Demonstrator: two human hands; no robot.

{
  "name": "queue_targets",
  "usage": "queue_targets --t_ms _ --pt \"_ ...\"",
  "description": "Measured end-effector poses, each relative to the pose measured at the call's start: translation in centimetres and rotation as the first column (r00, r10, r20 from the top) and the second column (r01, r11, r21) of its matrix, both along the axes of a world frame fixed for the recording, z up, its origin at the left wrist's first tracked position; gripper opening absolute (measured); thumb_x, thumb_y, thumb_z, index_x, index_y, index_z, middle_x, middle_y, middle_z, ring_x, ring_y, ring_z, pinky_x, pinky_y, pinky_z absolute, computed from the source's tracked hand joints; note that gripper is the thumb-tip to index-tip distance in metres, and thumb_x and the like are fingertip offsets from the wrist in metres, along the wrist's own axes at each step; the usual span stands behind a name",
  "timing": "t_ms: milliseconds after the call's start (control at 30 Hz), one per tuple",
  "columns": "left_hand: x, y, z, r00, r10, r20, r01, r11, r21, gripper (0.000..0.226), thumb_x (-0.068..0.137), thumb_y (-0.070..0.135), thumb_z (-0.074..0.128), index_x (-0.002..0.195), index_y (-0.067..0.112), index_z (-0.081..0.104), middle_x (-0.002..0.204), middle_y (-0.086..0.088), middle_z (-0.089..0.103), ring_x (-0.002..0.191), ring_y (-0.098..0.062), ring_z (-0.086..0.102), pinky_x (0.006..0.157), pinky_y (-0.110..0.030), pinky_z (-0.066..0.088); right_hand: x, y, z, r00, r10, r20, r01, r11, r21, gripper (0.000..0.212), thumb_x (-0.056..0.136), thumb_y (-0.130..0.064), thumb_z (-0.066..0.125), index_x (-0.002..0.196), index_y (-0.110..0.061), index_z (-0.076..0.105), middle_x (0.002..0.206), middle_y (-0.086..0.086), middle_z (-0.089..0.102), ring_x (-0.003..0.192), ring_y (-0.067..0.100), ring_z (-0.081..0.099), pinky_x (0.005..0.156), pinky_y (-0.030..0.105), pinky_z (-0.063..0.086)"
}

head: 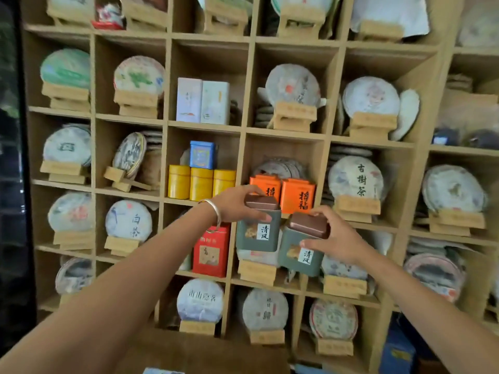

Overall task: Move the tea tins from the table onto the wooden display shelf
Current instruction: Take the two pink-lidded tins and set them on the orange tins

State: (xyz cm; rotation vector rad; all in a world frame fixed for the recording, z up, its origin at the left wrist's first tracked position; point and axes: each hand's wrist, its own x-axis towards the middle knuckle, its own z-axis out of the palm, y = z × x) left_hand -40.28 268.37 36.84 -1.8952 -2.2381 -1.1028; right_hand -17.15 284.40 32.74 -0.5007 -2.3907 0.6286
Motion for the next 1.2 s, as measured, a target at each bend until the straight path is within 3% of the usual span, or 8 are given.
queue_targets --t_ms 200,367,600,733,833,933,1067,1200 --pt "-6.2 5.5 7.7 0.997 0.001 -0.077 0.006 0.996 0.090 0.072 0.063 0.059 0.078 0.126 0.031 0.055 0.117 0.010 0.058 0.106 -0.010 0.056 0.090 -0.024 0.042 -6.5 5.2 8.7 0.984 -0.012 -0.177 0.016 1.000 0.020 0.059 0.064 -0.030 0.087 0.111 -0.032 0.051 0.110 -0.001 0.061 0.095 0.017 0.062 0.082 0.037 0.052" --pt "-9.9 10.2 11.7 0.998 -0.062 0.015 0.060 0.991 0.116 0.076 0.066 0.057 0.076 0.132 0.030 0.048 0.125 0.005 0.057 0.107 -0.015 0.058 0.093 -0.032 0.048 -10.2 9.4 13.5 0.960 -0.084 -0.268 0.079 0.996 -0.028 0.059 0.062 -0.033 0.087 0.109 -0.033 0.053 0.107 -0.003 0.060 0.094 0.015 0.062 0.077 0.036 0.054" --pt "-12.8 15.4 13.8 0.997 -0.078 0.020 0.079 0.995 -0.058 0.077 0.078 0.052 0.069 0.142 0.025 0.037 0.135 -0.004 0.052 0.118 -0.021 0.052 0.101 -0.039 0.043 -12.6 14.5 14.9 0.961 -0.091 -0.261 0.072 0.994 -0.081 0.060 0.062 -0.017 0.089 0.115 -0.025 0.062 0.112 0.004 0.064 0.101 0.017 0.062 0.087 0.036 0.055" --pt "-13.4 16.7 13.2 0.990 -0.128 0.059 0.129 0.992 -0.015 0.070 0.075 0.049 0.073 0.134 0.022 0.046 0.132 -0.003 0.056 0.101 -0.007 0.060 0.083 -0.023 0.047 -13.5 16.3 15.2 0.981 -0.055 -0.186 0.042 0.996 -0.075 0.066 0.063 -0.019 0.089 0.122 -0.027 0.061 0.110 -0.011 0.062 0.095 0.002 0.060 0.068 0.009 0.050" --pt "-14.2 18.0 12.3 0.953 -0.180 0.244 0.159 0.982 0.106 0.047 0.069 0.041 0.082 0.104 0.027 0.055 0.109 -0.001 0.069 0.083 -0.006 0.070 0.070 -0.021 0.056 -14.2 17.4 15.3 0.980 -0.052 -0.191 0.037 0.996 -0.079 0.071 0.063 -0.022 0.089 0.127 -0.027 0.060 0.118 -0.007 0.062 0.103 0.004 0.059 0.084 0.019 0.050" --pt "-14.7 19.5 11.8 0.931 -0.185 0.315 0.124 0.971 0.202 0.046 0.063 0.038 0.086 0.097 0.028 0.058 0.092 0.004 0.073 0.078 -0.007 0.072 0.066 -0.023 0.058 -15.0 17.9 15.9 0.980 -0.043 -0.192 0.029 0.997 -0.074 0.072 0.062 -0.026 0.088 0.128 -0.030 0.059 0.124 -0.006 0.059 0.111 0.009 0.057 0.093 0.025 0.047" --pt "-14.9 21.1 11.0 0.923 -0.163 0.349 0.068 0.961 0.269 0.049 0.061 0.038 0.087 0.092 0.037 0.049 0.086 0.008 0.070 0.073 -0.001 0.070 0.056 -0.015 0.053 -16.0 18.2 16.4 0.987 -0.048 -0.156 0.041 0.998 -0.050 0.073 0.065 -0.023 0.086 0.131 -0.026 0.055 0.122 -0.007 0.056 0.104 0.004 0.056 0.074 0.008 0.043" --pt "-15.0 22.1 10.5 0.912 -0.154 0.380 0.046 0.959 0.278 0.052 0.058 0.041 0.087 0.092 0.038 0.048 0.091 0.004 0.070 0.075 -0.004 0.071 0.059 -0.019 0.054 -16.9 18.7 16.0 0.982 -0.058 -0.180 0.037 0.992 -0.119 0.071 0.067 -0.014 0.084 0.131 -0.023 0.054 0.115 -0.001 0.060 0.094 0.007 0.062 0.069 0.015 0.051"
